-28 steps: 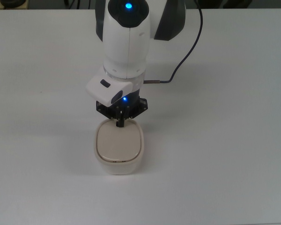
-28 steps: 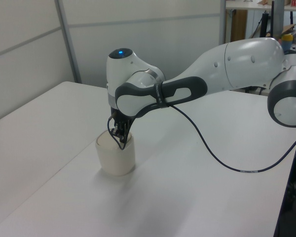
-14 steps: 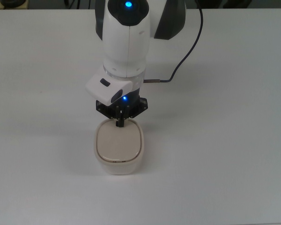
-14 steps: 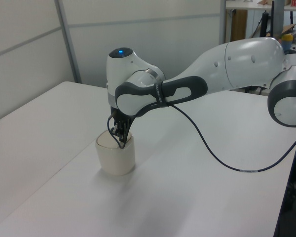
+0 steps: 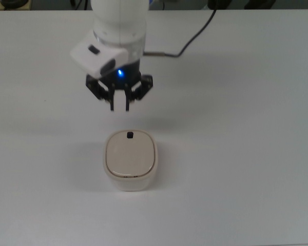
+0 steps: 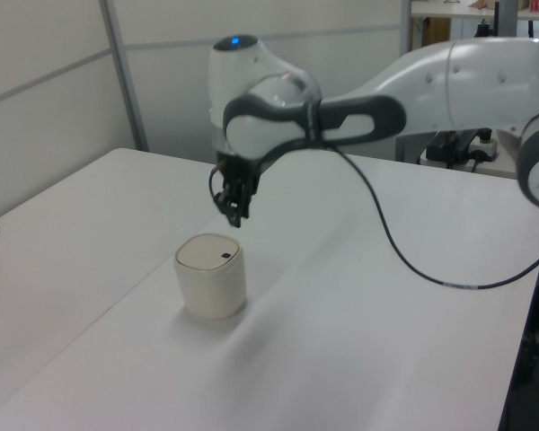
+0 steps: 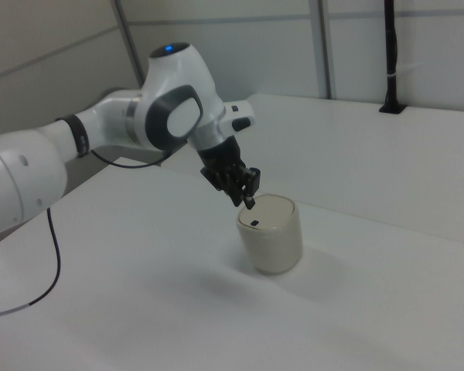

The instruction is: Close the trash can

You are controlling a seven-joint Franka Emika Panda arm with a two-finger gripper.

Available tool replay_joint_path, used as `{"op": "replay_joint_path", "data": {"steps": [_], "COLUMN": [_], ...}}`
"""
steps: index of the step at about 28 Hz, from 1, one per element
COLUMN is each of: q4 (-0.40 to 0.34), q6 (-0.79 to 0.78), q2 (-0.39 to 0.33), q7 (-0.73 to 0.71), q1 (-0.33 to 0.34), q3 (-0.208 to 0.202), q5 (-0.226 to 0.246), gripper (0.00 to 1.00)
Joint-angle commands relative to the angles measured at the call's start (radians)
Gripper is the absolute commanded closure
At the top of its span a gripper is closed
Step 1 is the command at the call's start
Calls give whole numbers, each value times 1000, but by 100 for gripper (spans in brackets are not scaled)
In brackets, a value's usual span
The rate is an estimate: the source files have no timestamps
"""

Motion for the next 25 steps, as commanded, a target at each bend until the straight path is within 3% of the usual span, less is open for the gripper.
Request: {"op": "replay_joint_path", "data": {"steps": [1, 9, 25], "q4": [-21, -18, 2], "q6": [-116, -280, -349], "q2": [-93, -180, -208], "q7": [-32, -110, -107], "q1": [-20, -57, -57], "q3": [-5, -7, -18], "q5": [12, 4, 4], "gripper": [0, 0, 0]}}
